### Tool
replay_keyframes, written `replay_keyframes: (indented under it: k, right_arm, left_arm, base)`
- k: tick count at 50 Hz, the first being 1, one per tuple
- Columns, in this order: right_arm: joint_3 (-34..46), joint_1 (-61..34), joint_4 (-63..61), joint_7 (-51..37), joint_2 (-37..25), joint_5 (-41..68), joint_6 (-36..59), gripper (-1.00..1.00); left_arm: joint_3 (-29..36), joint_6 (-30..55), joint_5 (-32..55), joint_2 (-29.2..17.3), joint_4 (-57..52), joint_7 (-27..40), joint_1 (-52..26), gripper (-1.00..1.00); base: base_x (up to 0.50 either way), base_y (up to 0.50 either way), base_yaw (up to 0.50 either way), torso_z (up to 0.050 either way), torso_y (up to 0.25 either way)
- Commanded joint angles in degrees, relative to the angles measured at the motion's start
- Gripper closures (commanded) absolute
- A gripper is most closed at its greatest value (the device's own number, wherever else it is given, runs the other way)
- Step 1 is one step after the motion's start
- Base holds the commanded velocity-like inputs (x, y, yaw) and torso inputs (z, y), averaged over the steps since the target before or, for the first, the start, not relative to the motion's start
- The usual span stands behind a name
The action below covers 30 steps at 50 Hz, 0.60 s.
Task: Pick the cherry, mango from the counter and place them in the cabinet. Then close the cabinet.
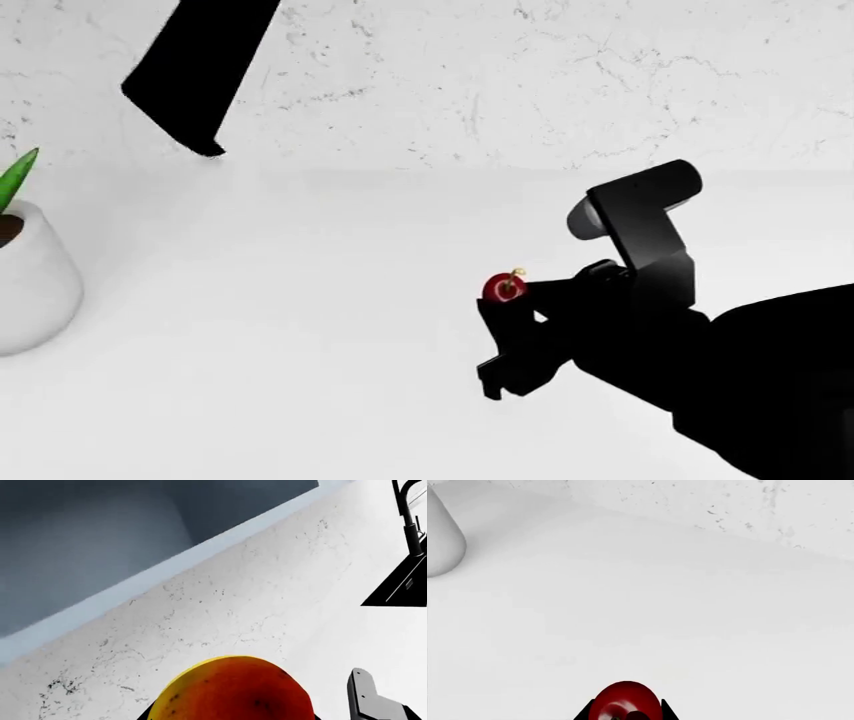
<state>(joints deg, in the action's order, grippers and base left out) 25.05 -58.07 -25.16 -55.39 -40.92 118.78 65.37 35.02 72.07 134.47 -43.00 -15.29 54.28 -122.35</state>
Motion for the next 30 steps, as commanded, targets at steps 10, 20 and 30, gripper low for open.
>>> replay_keyframes:
  k: [10, 20, 30]
  right_arm:
    - [0.57, -0.36, -0.04, 0.81, 0.31, -0.71, -0.02, 1.00]
    - [0.63, 0.26, 0.17, 2.05, 0.47, -2.02, 0.10, 1.00]
    - [0.57, 0.96, 0.10, 3.30, 0.65, -3.23, 0.04, 1.00]
  left_arm:
    - [-1.65, 3.66, -8.41, 4.07, 8.56, -2.13, -8.57, 1.00]
    - [-3.72, 5.33, -26.85, 9.08, 14.65, -9.08, -11.22, 1.00]
    - [-5.18, 5.82, -43.86, 13.92, 20.18, -17.38, -12.38, 1.00]
  base:
    - [0.00, 0.00, 0.00, 0.000, 0.000]
    - [0.00, 0.00, 0.00, 0.000, 0.000]
    - [0.00, 0.00, 0.00, 0.007, 0.007]
